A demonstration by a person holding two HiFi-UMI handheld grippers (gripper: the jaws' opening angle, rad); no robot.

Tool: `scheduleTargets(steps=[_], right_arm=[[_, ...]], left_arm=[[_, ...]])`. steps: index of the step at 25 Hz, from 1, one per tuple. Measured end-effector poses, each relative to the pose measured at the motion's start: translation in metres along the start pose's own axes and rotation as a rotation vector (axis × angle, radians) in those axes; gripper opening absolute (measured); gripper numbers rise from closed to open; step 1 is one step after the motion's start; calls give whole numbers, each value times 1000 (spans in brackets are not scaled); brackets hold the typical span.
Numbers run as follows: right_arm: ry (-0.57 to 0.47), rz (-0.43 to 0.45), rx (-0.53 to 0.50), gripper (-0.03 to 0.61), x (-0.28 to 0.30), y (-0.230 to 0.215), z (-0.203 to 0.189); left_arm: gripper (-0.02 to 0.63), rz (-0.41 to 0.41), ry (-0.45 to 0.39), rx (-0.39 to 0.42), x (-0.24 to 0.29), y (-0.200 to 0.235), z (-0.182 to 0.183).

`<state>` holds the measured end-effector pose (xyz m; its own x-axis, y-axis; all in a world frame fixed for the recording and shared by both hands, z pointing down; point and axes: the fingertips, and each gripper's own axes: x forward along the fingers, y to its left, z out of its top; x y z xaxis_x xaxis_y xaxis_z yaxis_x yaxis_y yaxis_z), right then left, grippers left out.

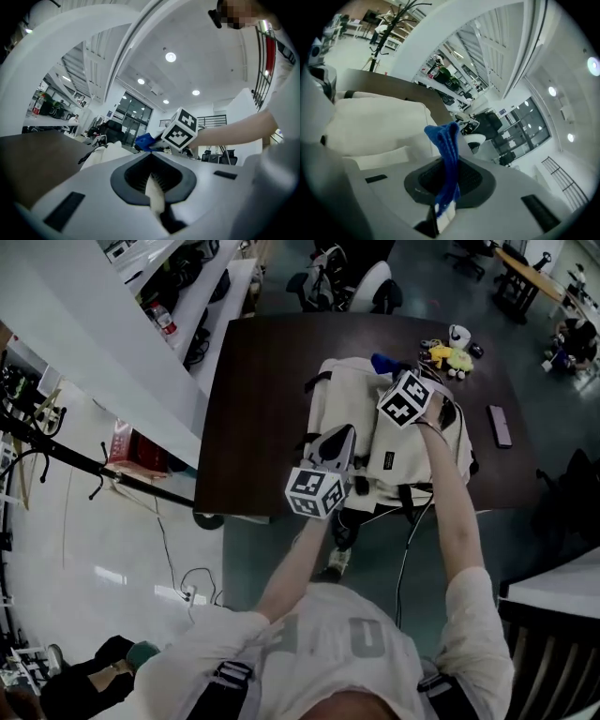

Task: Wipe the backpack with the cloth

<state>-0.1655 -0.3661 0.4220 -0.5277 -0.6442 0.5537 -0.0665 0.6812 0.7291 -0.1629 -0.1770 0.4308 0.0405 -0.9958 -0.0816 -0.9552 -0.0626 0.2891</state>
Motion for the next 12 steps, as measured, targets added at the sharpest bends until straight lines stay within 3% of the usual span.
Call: scheduleTargets(steps=[2,5,12], right_arm=[[8,37,37,41,27,18,-4],[29,52,15,41,54,42,-6],[18,55,-22,41,62,44,-3]], left_arm=[[5,17,-6,-7,7,9,-5],[5,14,-16,-12,14,12,-6],[5,18,-19,-31,19,21,-6]])
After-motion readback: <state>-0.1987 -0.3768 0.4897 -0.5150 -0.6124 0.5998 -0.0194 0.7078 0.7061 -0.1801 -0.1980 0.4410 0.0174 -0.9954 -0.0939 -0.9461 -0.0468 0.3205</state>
